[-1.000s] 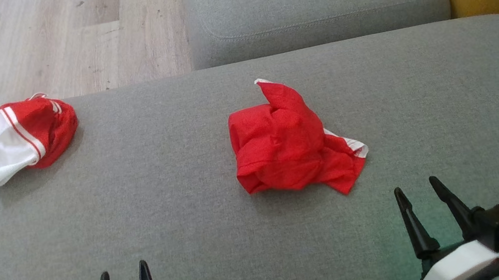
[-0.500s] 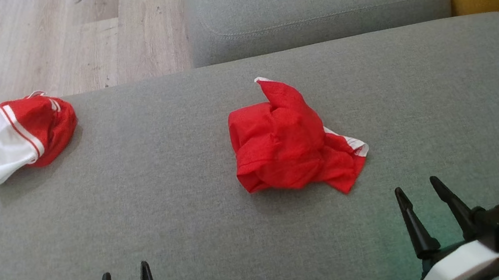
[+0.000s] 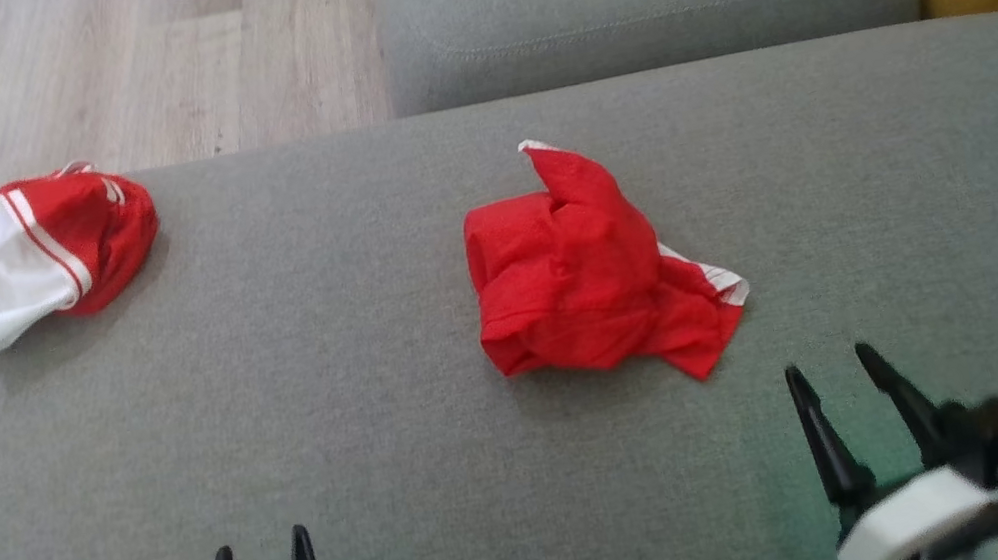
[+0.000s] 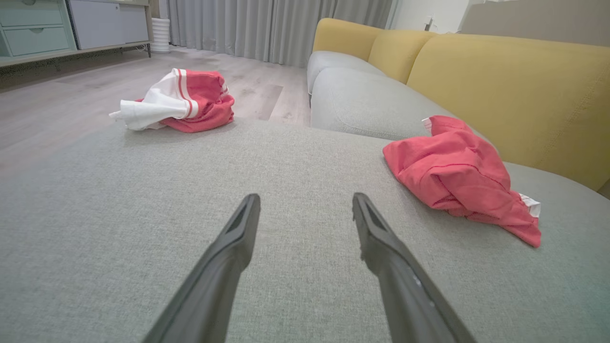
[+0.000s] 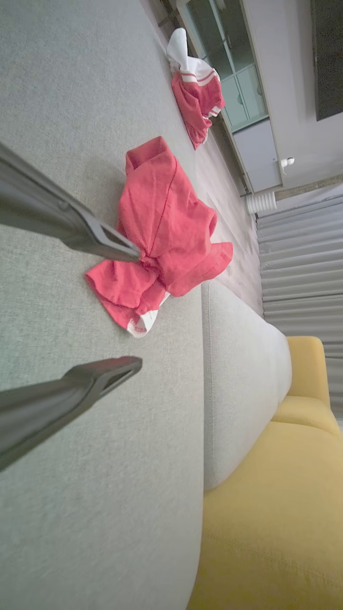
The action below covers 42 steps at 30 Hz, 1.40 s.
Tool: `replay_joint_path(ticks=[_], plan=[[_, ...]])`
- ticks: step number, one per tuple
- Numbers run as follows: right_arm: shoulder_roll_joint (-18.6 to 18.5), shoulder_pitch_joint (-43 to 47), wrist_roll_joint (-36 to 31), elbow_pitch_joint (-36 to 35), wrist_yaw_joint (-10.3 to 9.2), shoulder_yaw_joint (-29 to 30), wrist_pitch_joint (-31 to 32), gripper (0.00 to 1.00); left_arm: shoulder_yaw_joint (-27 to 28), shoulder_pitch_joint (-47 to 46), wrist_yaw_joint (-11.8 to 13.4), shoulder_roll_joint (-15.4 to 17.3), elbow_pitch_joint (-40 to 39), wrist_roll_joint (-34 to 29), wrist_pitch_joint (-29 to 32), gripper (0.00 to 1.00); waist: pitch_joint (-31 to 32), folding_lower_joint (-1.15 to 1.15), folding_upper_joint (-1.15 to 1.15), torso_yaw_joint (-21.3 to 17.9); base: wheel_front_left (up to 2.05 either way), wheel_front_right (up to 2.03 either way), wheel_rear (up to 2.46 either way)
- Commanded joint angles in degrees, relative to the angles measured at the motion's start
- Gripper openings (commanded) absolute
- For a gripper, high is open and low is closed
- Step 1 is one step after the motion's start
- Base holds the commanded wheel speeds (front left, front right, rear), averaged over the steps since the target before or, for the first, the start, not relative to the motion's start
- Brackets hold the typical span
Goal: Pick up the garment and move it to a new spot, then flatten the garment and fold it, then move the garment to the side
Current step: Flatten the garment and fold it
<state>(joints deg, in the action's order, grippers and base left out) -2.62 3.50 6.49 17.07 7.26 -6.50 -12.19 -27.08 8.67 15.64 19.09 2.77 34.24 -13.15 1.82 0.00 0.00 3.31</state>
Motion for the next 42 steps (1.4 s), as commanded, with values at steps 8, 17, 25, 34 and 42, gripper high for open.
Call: replay_joint_path(ticks=[8,17,25,34,42], plan=[[-0.3,-19.2,-2.7,-2.6,0.23,-1.7,10.0,1.00,0.0,-5.3,-0.4,-0.1,-2.4,-1.2,0.0,1.00,-5.3,0.00,0.00,5.2,0.00,0.00,0.00],[-0.3,-37.4,-5.8,9.5,0.23,0.0,23.2,1.00,-2.1,-9.1,-2.1,-3.3,-1.0,-2.1,-0.8,1.00,-11.4,0.00,0.00,13.1,0.00,0.00,0.00],[-0.6,-45.2,-10.2,20.5,0.23,3.9,25.5,1.00,-3.3,-11.1,-3.5,-5.6,0.7,-2.8,-1.3,1.00,-14.8,0.00,0.00,17.6,0.00,0.00,0.00],[-0.9,-51.0,-15.6,29.1,0.23,7.8,29.9,0.35,-2.4,-12.0,-4.9,-7.1,2.8,-3.5,-1.7,1.00,-16.0,0.00,0.00,18.4,0.00,0.00,0.00],[-0.3,-56.1,-12.0,29.6,0.23,5.6,23.1,0.00,-1.0,-12.2,-5.4,-6.7,3.3,-4.4,-1.8,1.00,-14.1,0.00,0.00,15.5,0.00,0.00,0.00]])
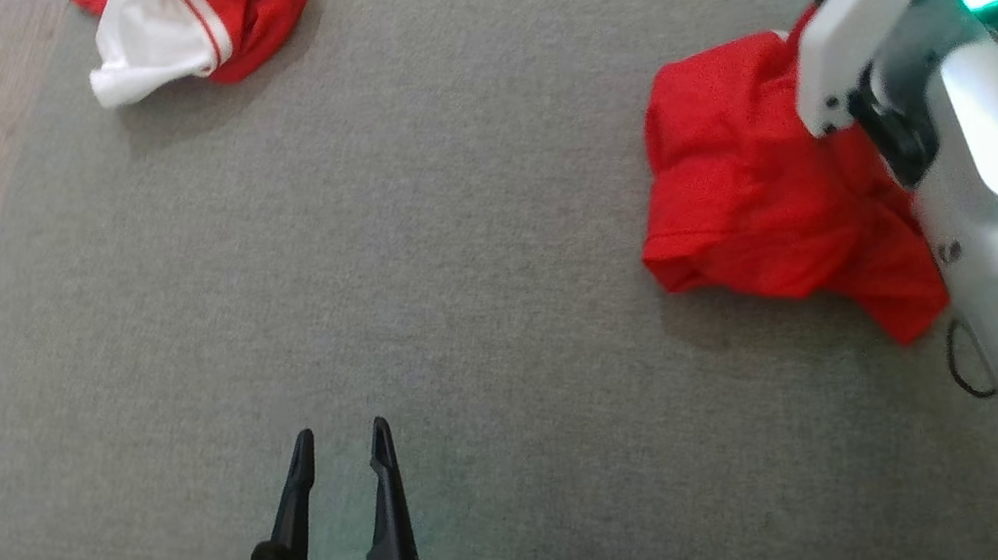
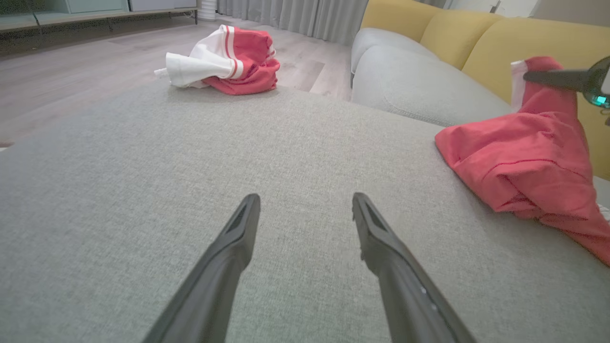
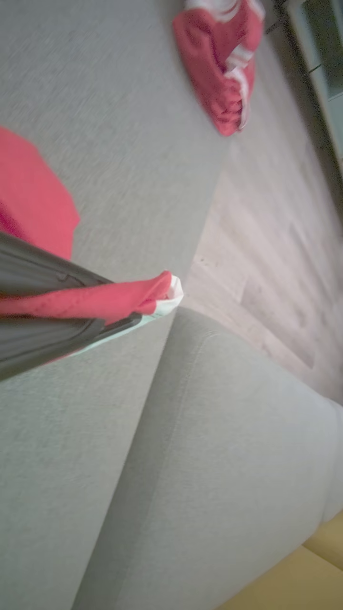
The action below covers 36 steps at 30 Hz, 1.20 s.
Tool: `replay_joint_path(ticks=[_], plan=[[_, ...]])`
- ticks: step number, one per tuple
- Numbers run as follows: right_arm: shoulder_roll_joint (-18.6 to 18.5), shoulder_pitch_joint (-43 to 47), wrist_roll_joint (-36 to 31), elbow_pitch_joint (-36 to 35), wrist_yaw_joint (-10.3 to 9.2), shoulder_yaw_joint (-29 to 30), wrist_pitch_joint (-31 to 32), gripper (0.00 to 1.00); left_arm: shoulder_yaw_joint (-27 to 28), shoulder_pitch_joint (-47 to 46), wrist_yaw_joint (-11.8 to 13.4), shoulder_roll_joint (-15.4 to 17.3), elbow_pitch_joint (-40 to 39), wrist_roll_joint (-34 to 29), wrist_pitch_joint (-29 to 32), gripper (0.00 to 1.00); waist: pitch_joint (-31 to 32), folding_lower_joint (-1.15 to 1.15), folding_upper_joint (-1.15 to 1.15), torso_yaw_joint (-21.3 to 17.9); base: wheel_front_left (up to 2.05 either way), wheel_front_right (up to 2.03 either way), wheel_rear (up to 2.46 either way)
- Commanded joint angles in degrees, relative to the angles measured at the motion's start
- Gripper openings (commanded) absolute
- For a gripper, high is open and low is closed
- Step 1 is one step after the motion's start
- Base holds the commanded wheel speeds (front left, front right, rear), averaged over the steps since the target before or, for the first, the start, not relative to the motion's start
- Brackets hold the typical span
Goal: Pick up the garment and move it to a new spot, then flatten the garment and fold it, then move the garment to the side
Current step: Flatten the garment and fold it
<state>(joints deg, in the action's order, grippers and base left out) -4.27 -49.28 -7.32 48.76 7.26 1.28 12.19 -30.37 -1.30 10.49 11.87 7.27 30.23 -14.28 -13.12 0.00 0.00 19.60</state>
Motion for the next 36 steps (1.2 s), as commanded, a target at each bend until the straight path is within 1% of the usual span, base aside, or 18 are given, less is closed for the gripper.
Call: replay_joint_path(ticks=[1,5,9,12,15,18,21,22,27,30,32,36], plan=[[1.3,-3.9,4.3,-2.2,0.23,-3.9,-2.1,0.00,2.4,-2.2,-0.3,0.6,-1.2,-0.5,-0.7,1.00,1.3,0.00,0.00,-1.2,0.00,0.00,0.00],[1.4,-6.4,13.8,-4.7,0.23,-11.8,-5.0,0.00,2.9,-2.0,-0.2,1.3,-1.2,-0.7,-0.7,1.00,2.8,0.00,0.00,-3.1,0.00,0.00,0.00],[1.4,-6.5,21.6,-9.5,0.23,-17.4,-7.5,0.00,3.5,-1.3,0.6,2.1,-2.0,-0.8,-0.5,1.00,4.4,0.00,0.00,-5.5,0.00,0.00,0.00],[1.4,-3.9,24.9,-13.9,0.23,-20.1,-9.2,0.00,4.1,-0.5,1.1,2.9,-2.6,-0.6,-0.4,1.00,5.7,0.00,0.00,-7.6,0.00,0.00,0.00],[1.4,2.6,27.0,-18.8,0.23,-21.5,-10.2,0.00,4.5,0.6,1.7,3.6,-3.2,-0.4,-0.2,1.00,7.4,0.00,0.00,-9.6,0.00,0.00,0.00],[1.4,12.1,27.5,-22.8,0.23,-21.6,-10.1,0.00,5.0,1.8,2.4,4.3,-4.1,-0.2,0.1,1.00,8.8,0.00,0.00,-11.6,0.00,0.00,0.00],[1.4,22.8,26.8,-26.5,0.23,-19.8,-9.9,0.00,5.3,2.7,2.9,4.9,-4.8,0.0,0.5,1.00,9.8,0.00,0.00,-13.0,0.00,0.00,0.00],[1.4,22.8,26.8,-26.5,0.23,-19.8,-9.9,0.00,5.3,2.7,2.9,4.9,-4.8,0.0,0.5,1.00,9.8,0.00,0.00,-13.0,0.00,0.00,0.00],[1.4,37.1,26.3,-31.3,0.23,-14.5,-10.9,0.00,5.5,4.2,4.1,5.7,-6.7,0.0,1.5,1.00,10.8,0.00,0.00,-14.8,0.00,0.00,0.00],[1.4,42.5,25.4,-32.1,0.23,-11.1,-12.7,0.00,5.4,4.9,4.4,6.1,-7.2,0.0,1.9,1.00,11.3,0.00,0.00,-15.5,0.00,0.00,0.00],[1.4,45.1,26.1,-31.6,0.23,-9.5,-13.8,0.00,5.3,5.3,4.6,6.2,-7.4,0.1,2.1,1.00,11.4,0.00,0.00,-15.8,0.00,0.00,0.00],[1.4,47.1,25.2,-29.2,0.23,-7.4,-16.0,0.00,5.4,5.6,4.6,6.5,-7.6,0.3,2.3,1.00,11.5,0.00,0.00,-16.2,0.00,0.00,0.00]])
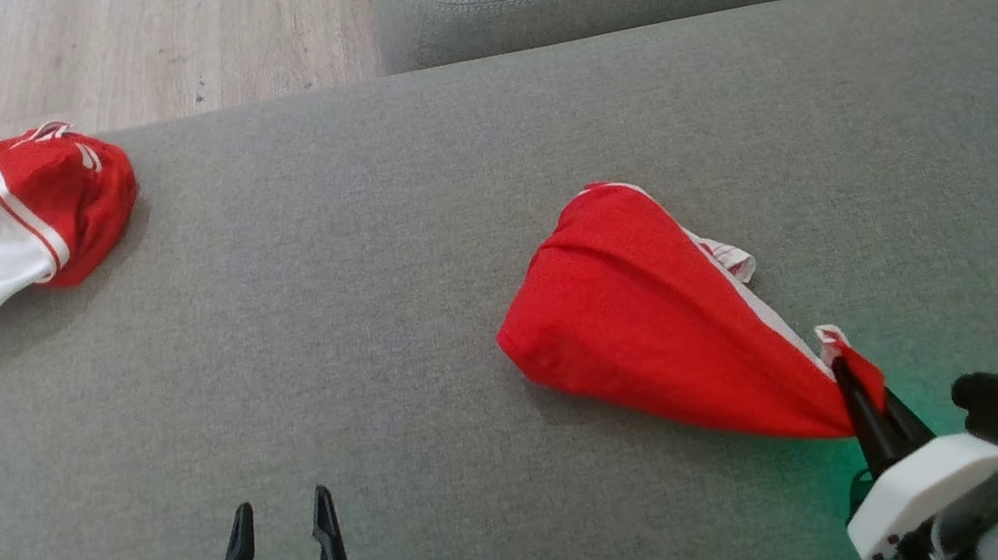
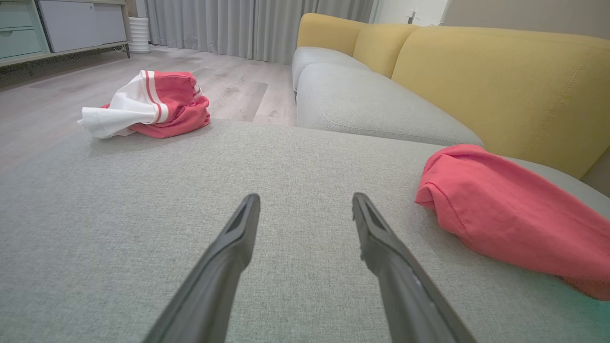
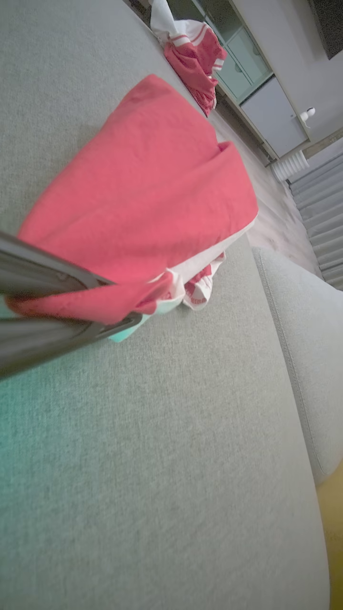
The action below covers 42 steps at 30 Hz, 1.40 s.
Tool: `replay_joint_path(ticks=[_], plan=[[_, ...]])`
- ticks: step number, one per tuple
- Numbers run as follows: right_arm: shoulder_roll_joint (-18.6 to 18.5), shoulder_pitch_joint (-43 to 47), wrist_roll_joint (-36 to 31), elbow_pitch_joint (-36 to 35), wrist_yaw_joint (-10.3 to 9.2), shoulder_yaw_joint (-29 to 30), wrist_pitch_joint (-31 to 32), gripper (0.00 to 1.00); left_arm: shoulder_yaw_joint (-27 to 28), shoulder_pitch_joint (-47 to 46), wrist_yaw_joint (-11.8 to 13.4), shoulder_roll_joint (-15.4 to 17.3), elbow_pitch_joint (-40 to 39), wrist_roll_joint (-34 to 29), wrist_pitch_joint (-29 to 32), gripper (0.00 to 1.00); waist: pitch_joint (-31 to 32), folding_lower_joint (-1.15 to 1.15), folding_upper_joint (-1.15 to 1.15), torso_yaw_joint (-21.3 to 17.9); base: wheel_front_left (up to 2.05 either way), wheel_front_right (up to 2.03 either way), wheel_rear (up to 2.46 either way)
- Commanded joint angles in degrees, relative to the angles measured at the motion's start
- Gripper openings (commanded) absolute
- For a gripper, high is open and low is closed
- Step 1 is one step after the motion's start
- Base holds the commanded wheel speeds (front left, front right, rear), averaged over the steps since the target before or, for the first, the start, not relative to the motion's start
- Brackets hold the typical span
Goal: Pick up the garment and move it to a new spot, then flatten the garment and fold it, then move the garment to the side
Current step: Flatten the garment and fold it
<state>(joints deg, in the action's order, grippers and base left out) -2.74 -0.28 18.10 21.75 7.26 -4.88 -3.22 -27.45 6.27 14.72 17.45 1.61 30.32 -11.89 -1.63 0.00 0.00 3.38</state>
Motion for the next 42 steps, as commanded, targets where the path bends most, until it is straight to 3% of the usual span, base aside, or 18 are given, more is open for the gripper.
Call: replay_joint_path(ticks=[1,3,4,5,6,11,16,23,27,32,42], plan=[[-0.1,-1.8,0.1,-1.5,0.23,-0.8,-1.1,0.00,2.5,-2.0,0.3,1.1,-1.8,0.3,-0.2,1.00,0.1,0.00,0.00,0.0,0.00,0.00,0.00],[-0.1,-1.6,-0.7,0.0,0.23,-0.2,-1.6,0.25,2.6,-2.0,0.1,1.3,-1.5,0.5,-0.2,1.00,0.2,0.00,0.00,0.0,0.00,0.00,0.00],[-0.1,-1.5,-0.8,0.8,0.23,0.2,-1.8,0.44,2.6,-2.0,0.0,1.3,-1.3,0.5,-0.3,1.00,0.2,0.00,0.00,0.0,0.00,0.00,0.00],[-0.1,-1.4,-1.2,1.6,0.23,0.2,-1.7,0.82,2.6,-2.1,-0.1,1.4,-1.2,0.6,-0.3,1.00,0.3,0.00,0.00,0.0,0.00,0.00,0.00],[-0.1,-1.4,-2.3,2.4,0.23,0.3,-1.8,1.00,2.6,-2.1,-0.1,1.4,-1.1,0.6,-0.3,1.00,0.4,0.00,0.00,0.1,0.00,0.00,0.00],[-0.1,-1.4,-4.0,3.4,0.23,1.7,-0.6,1.00,2.3,-1.9,0.3,1.2,-1.1,0.7,-0.3,1.00,0.9,0.00,0.00,0.9,0.00,0.00,0.00],[-0.1,-5.1,-5.7,-3.1,0.23,4.0,1.6,1.00,2.1,-1.9,0.4,1.1,-1.5,0.7,-0.4,1.00,1.0,0.00,0.00,2.5,0.00,0.00,0.00],[-0.2,-18.1,-10.8,-10.4,0.23,2.9,14.9,1.00,1.0,-3.6,0.1,0.2,-2.5,0.2,-0.3,1.00,-1.1,0.00,0.00,6.9,0.00,0.00,0.00],[-2.8,-26.6,-12.9,-6.3,0.23,-0.4,23.7,1.00,0.1,-4.8,-0.5,-1.0,-1.8,0.2,-0.6,1.00,-2.8,0.00,0.00,10.6,0.00,0.00,0.00],[-6.5,-32.1,-10.4,-0.1,0.23,-4.3,31.8,1.00,-0.7,-5.6,-0.9,-2.0,-0.9,0.1,-0.9,1.00,-4.0,0.00,0.00,14.1,0.00,0.00,0.00],[-15.2,-35.7,-2.5,9.5,0.23,-11.3,46.0,1.00,-1.0,-6.6,-1.9,-3.5,1.3,0.4,-1.9,1.00,-6.1,0.00,0.00,19.4,0.00,0.00,0.00]])
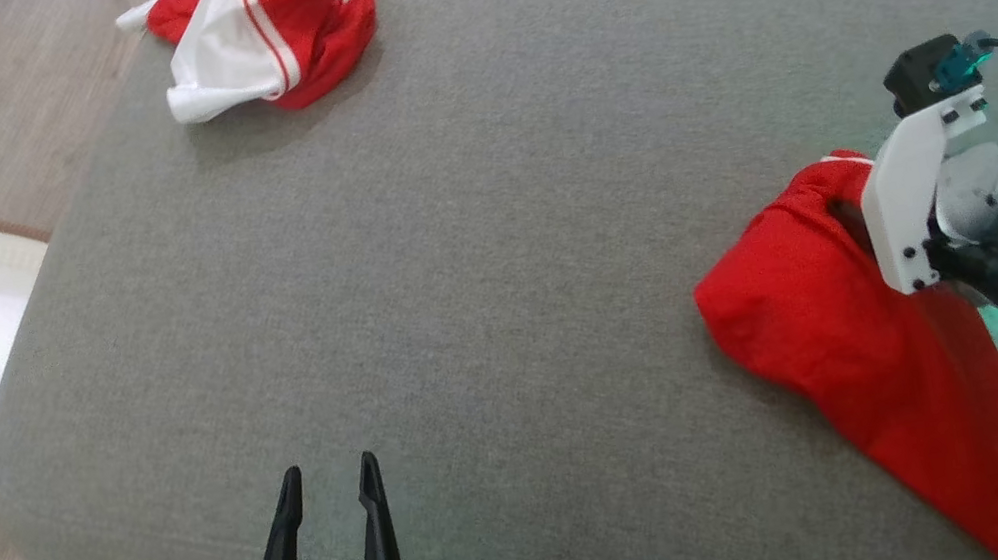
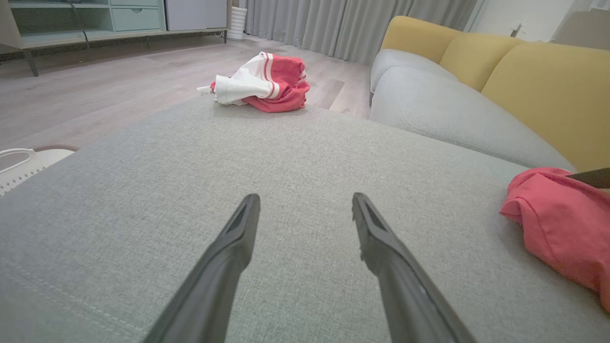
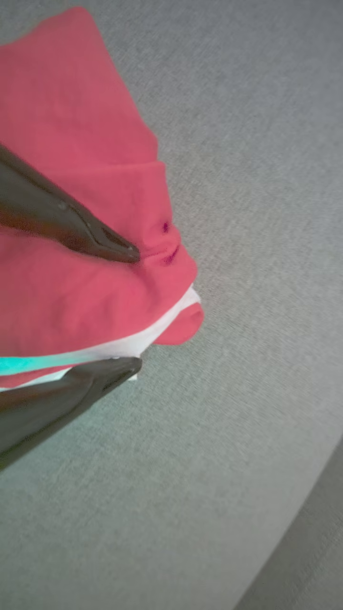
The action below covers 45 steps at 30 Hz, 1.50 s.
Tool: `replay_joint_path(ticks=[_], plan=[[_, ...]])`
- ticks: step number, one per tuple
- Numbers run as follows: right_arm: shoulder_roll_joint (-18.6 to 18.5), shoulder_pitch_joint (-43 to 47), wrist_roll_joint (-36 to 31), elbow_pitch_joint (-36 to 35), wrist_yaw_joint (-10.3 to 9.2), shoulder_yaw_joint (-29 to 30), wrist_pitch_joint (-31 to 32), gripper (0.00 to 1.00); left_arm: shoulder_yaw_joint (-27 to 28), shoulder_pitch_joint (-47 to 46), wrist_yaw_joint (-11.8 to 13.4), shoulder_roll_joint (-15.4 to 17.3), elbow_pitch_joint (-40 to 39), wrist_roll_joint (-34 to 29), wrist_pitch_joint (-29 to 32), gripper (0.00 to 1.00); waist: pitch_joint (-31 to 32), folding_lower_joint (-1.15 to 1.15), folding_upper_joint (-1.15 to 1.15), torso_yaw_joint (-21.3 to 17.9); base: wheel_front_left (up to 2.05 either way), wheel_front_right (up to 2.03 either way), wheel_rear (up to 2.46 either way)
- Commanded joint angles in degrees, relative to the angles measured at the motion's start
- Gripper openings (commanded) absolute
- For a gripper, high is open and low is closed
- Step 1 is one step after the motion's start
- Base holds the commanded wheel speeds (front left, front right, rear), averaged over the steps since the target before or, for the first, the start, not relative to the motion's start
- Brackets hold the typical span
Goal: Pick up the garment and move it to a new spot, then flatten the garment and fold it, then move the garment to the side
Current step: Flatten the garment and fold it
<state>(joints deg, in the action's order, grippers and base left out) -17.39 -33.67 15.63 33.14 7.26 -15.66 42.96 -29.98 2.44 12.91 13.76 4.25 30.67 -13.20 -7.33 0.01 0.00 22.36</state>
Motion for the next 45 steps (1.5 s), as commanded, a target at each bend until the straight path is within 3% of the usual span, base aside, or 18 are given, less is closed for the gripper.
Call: replay_joint_path(ticks=[1,2,3,4,5,6,15,20,29,43,44,45], plan=[[-1.1,-2.3,0.8,-1.6,0.23,-1.0,0.9,1.00,1.6,-2.9,-0.2,0.1,-1.2,0.1,-0.7,1.00,-0.5,-0.01,0.00,0.6,0.00,0.00,0.00],[-1.6,-2.3,1.6,-1.3,0.23,-1.4,1.8,1.00,1.6,-2.9,-0.3,0.0,-1.0,0.0,-0.8,1.00,-0.6,-0.01,0.00,0.7,0.00,0.00,0.00],[-1.9,-2.2,2.6,-1.1,0.23,-1.7,2.6,0.88,1.6,-3.0,-0.3,0.0,-0.9,0.0,-0.8,1.00,-0.6,-0.01,0.00,0.8,0.00,0.00,0.00],[-2.1,-2.2,3.6,-1.0,0.23,-1.8,3.3,0.53,1.6,-3.0,-0.3,-0.1,-0.8,0.0,-0.9,1.00,-0.7,-0.01,0.00,0.9,0.00,0.00,0.00],[-2.3,-2.1,4.4,-1.1,0.23,-2.0,3.9,0.33,1.7,-3.0,-0.3,-0.1,-0.7,0.0,-0.9,1.00,-0.7,-0.01,0.00,0.9,0.00,0.00,0.00],[-2.4,-2.1,5.1,-1.3,0.23,-2.1,4.0,0.00,1.7,-3.0,-0.3,-0.1,-0.6,0.0,-1.0,1.00,-0.7,-0.01,0.00,0.8,0.00,0.00,0.00],[-2.1,-5.5,3.0,-4.4,0.23,-3.5,-7.6,0.00,2.0,-3.4,-0.2,0.1,-0.2,-0.3,-1.2,1.00,0.0,-0.01,0.00,-0.5,0.00,0.00,0.00],[0.1,-7.3,1.0,-7.2,0.23,-8.4,-15.4,0.00,2.1,-2.8,0.2,0.9,-0.3,-0.2,-0.9,1.00,1.9,-0.01,0.00,-1.8,0.00,0.00,0.00],[4.6,0.5,-2.5,-8.4,0.23,-16.8,-24.8,0.00,2.0,-2.0,0.8,2.0,-1.9,-0.3,-0.1,1.00,2.7,-0.01,0.00,-2.8,0.00,0.00,0.00],[9.8,10.4,-9.5,-5.6,0.23,-23.0,-35.6,0.00,1.8,-0.8,1.4,2.7,-2.5,0.0,0.2,1.00,3.8,-0.01,0.00,-3.8,0.00,0.00,0.00],[10.1,10.8,-9.7,-5.1,0.23,-23.8,-35.9,0.20,1.8,-0.7,1.4,2.7,-2.5,0.0,0.3,1.00,4.0,-0.01,0.00,-3.9,0.00,0.00,0.00],[10.3,11.3,-9.7,-4.6,0.23,-24.2,-36.3,0.48,1.7,-0.6,1.5,2.8,-2.6,0.1,0.3,1.00,4.2,-0.01,0.00,-4.1,0.00,0.00,0.00]])
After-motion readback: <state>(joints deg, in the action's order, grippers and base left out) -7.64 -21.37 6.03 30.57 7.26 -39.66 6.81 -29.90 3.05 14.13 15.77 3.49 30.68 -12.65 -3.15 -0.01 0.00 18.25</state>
